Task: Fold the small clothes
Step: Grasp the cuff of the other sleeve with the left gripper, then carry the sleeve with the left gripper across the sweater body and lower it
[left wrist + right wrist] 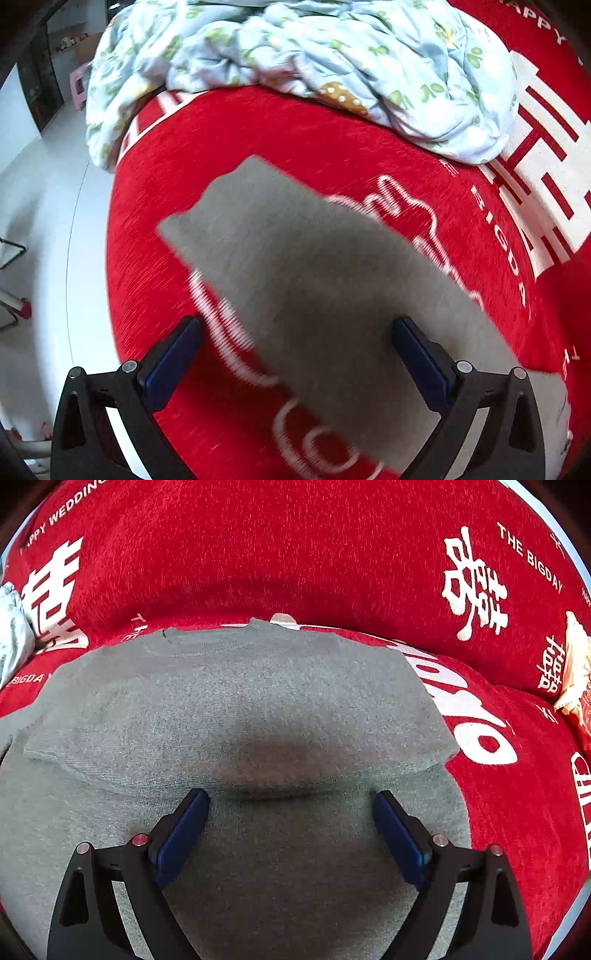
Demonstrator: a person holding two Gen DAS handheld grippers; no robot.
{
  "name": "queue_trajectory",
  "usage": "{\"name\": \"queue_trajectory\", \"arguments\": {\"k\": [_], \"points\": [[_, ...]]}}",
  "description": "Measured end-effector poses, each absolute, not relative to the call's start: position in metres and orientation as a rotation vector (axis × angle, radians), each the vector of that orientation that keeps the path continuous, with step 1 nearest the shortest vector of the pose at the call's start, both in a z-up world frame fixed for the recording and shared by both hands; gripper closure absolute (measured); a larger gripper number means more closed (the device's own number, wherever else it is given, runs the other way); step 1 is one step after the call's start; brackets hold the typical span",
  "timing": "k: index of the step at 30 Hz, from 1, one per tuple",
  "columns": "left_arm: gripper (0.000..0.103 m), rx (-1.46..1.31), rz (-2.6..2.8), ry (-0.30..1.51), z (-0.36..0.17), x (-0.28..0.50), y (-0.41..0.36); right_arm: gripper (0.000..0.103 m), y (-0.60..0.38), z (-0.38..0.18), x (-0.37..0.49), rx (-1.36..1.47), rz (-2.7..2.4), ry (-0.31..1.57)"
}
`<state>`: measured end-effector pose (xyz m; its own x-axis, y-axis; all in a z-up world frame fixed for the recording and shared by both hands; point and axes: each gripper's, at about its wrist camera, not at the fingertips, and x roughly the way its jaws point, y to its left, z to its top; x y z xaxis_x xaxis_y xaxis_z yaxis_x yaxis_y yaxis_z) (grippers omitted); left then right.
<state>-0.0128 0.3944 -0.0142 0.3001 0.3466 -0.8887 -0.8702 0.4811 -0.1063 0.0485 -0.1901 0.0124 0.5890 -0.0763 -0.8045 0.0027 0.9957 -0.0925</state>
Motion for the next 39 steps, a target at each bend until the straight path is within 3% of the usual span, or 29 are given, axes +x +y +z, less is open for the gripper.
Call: {"name": "queue_trajectory", "arguments": {"k": [2, 3, 5, 6, 7, 10, 19, 28, 39], "points": [[0.006, -0.647, 0.895, 0.922, -0.014, -0.002, 0.395, 0.01, -0.19, 0.012, 0.048, -0.083, -0.045, 0.94], [0.016, -0.635, 0.897, 0.906, -0.012, -0.001, 0.395, 0.01, -0.19, 0.012, 0.048, -0.084, -0.045, 0.941], [0.047, -0.614, 0.891, 0.873, -0.004, -0.003, 0.394, 0.01, -0.19, 0.012, 0.048, -0.085, -0.047, 0.941], [0.075, -0.618, 0.868, 0.862, -0.001, -0.005, 0.394, 0.01, -0.19, 0.013, 0.048, -0.085, -0.047, 0.94], [0.091, -0.647, 0.825, 0.856, 0.001, -0.005, 0.396, 0.01, -0.19, 0.013, 0.048, -0.087, -0.049, 0.94], [0.091, -0.698, 0.795, 0.849, 0.002, -0.012, 0.41, 0.01, -0.189, 0.013, 0.048, -0.091, -0.051, 0.94], [0.091, -0.473, 0.866, 0.855, 0.023, -0.001, 0.376, 0.01, -0.19, 0.013, 0.047, -0.089, -0.051, 0.94], [0.091, -0.38, 0.686, 0.864, 0.05, 0.034, 0.303, 0.01, -0.191, 0.013, 0.047, -0.084, -0.051, 0.937], [0.091, -0.304, 0.462, 0.999, 0.052, 0.082, 0.196, 0.01, -0.197, 0.01, 0.047, -0.042, -0.028, 0.933]]}}
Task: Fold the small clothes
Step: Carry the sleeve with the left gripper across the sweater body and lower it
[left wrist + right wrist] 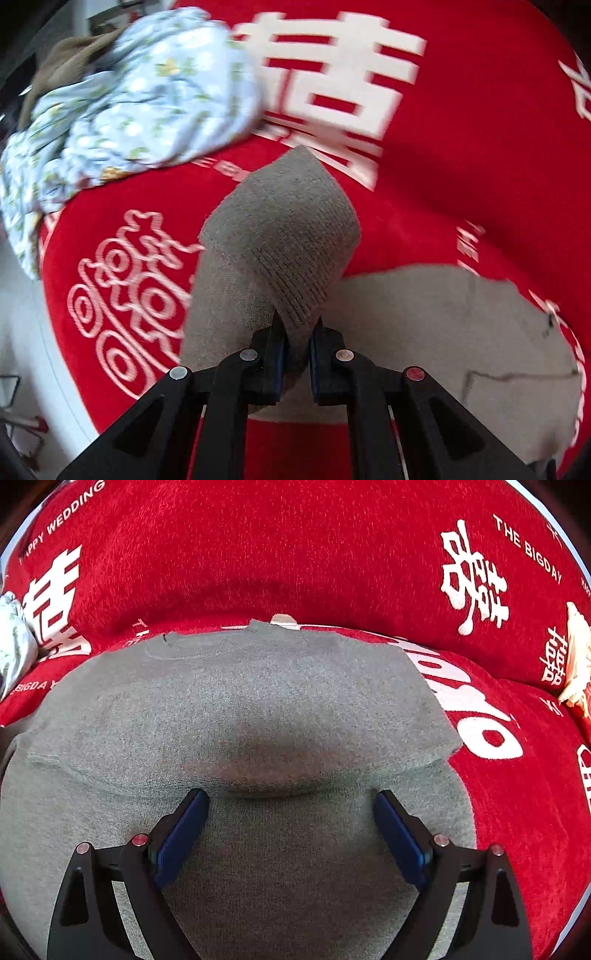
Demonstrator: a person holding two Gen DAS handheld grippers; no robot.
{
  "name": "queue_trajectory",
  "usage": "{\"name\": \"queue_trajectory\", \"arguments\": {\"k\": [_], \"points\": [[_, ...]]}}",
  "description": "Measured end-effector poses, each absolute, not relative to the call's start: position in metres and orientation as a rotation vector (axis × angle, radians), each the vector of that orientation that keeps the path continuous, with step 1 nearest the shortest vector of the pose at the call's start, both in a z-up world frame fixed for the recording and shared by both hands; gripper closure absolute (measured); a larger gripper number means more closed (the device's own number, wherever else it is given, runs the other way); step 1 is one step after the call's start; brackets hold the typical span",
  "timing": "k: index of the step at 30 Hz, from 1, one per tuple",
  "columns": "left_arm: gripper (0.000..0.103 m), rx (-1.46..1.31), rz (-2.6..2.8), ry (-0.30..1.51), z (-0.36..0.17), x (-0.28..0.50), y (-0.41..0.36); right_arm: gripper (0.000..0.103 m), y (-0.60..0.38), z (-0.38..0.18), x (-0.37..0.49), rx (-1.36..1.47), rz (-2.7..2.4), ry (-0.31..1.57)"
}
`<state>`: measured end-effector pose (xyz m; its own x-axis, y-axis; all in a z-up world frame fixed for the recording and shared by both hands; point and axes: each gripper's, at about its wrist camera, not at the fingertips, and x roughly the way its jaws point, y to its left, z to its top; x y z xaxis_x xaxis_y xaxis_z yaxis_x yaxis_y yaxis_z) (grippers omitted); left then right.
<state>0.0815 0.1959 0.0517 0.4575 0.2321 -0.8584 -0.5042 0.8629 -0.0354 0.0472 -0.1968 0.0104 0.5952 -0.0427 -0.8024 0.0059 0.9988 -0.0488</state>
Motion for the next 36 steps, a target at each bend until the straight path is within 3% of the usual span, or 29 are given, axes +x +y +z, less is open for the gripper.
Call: {"name": "queue_trajectory", "arguments": {"k": [36], "points": [[0.091, -0.001, 0.155, 1.067, 0.084, 0.121, -0.065, 0.009, -0.211, 0.013, 0.021, -0.039, 0.046, 0.942]]}}
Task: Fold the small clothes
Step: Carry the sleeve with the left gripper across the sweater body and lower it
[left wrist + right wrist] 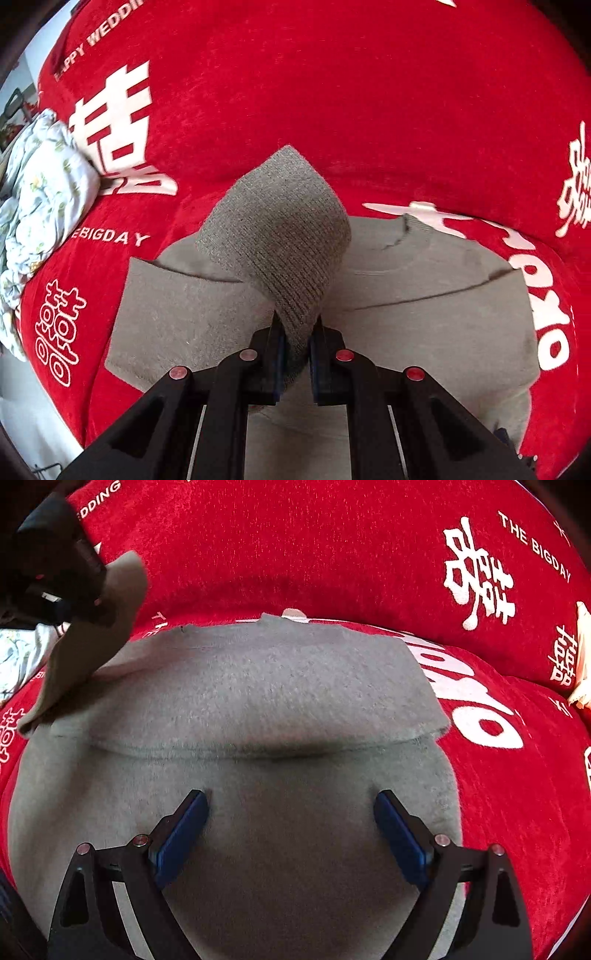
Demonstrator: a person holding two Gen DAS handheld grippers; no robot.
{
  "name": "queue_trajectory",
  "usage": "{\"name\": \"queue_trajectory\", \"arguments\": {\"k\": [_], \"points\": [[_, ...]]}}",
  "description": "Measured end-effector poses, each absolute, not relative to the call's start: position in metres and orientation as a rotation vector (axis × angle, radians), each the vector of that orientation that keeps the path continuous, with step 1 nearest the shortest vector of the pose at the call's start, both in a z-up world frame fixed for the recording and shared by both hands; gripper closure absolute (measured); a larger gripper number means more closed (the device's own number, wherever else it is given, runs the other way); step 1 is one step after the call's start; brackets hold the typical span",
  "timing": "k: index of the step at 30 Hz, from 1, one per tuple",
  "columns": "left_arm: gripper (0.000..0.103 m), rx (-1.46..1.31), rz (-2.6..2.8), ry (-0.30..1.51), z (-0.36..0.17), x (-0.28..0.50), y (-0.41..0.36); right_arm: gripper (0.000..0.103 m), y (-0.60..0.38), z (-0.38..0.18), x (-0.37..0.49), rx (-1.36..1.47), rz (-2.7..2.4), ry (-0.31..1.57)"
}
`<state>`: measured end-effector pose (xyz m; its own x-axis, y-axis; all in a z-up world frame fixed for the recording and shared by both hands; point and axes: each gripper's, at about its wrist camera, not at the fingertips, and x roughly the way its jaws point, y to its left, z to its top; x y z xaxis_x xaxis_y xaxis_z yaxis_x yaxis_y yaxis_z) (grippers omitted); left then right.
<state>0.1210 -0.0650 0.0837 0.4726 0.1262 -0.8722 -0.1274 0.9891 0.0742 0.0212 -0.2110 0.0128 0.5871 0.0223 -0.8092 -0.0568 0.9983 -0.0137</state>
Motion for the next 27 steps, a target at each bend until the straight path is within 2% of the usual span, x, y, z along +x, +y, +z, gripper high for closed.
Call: {"name": "queue_trajectory", "arguments": {"k": [15, 27], "points": [[0.091, 0.118, 0.024, 1.062, 0.086, 0.116, -0.147, 0.009, -0.228, 0.012, 0.008, -0.028, 0.07, 0.912], [0.091, 0.166, -0.091, 1.113, 0.065, 0.121, -0.187, 0.009, -0.233, 0.008, -0.002, -0.038, 0.09, 0.888]]}}
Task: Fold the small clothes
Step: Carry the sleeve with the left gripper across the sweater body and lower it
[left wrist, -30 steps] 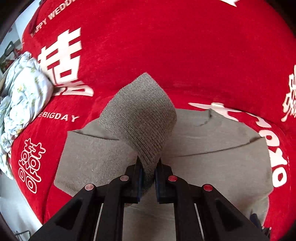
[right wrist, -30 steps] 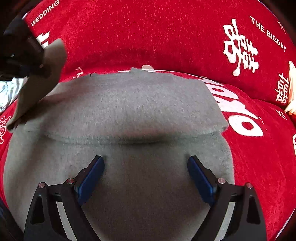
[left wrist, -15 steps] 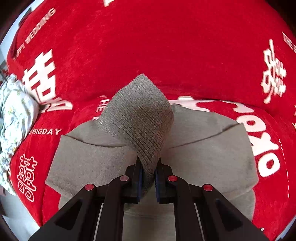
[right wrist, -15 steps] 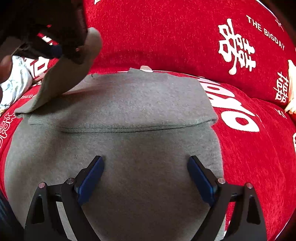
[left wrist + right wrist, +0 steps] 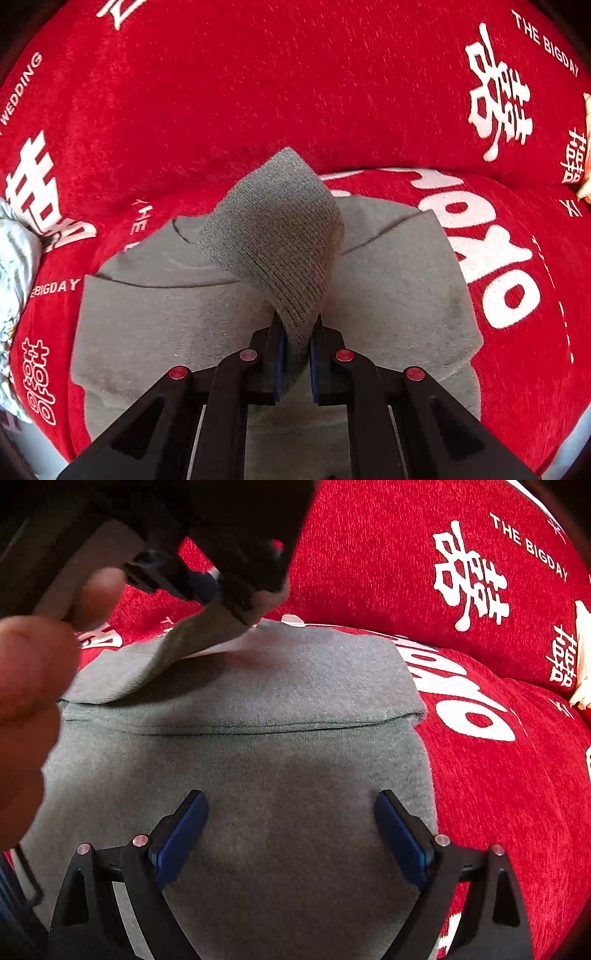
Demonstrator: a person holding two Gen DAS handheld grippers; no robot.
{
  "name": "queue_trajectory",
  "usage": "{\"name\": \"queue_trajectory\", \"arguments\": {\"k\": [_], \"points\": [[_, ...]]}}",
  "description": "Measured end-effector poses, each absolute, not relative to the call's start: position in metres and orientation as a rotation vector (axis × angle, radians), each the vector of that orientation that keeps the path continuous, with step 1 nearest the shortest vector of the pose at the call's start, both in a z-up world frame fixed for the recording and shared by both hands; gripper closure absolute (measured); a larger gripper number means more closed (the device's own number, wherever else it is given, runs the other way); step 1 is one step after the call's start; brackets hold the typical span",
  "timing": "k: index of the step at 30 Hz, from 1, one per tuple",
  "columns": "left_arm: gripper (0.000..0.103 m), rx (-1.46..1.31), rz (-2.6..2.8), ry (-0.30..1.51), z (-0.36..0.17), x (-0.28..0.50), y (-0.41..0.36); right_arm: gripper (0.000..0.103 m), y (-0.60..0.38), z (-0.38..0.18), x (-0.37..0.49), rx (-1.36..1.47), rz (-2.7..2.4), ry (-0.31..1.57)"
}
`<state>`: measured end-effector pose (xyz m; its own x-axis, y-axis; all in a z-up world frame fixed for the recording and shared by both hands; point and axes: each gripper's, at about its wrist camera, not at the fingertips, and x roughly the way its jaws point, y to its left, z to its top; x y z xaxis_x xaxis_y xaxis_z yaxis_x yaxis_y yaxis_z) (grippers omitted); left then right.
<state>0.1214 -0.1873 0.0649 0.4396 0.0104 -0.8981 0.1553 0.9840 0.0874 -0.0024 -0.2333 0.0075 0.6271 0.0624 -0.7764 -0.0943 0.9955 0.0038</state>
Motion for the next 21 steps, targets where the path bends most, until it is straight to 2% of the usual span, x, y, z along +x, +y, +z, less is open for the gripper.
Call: {"name": "queue_trajectory", "arguments": {"k": [21], "points": [[0.091, 0.203, -0.185, 1.131, 0.045, 0.124, -0.22, 0.009, -0.239, 0.003, -0.008, -0.016, 0.109, 0.861]]}}
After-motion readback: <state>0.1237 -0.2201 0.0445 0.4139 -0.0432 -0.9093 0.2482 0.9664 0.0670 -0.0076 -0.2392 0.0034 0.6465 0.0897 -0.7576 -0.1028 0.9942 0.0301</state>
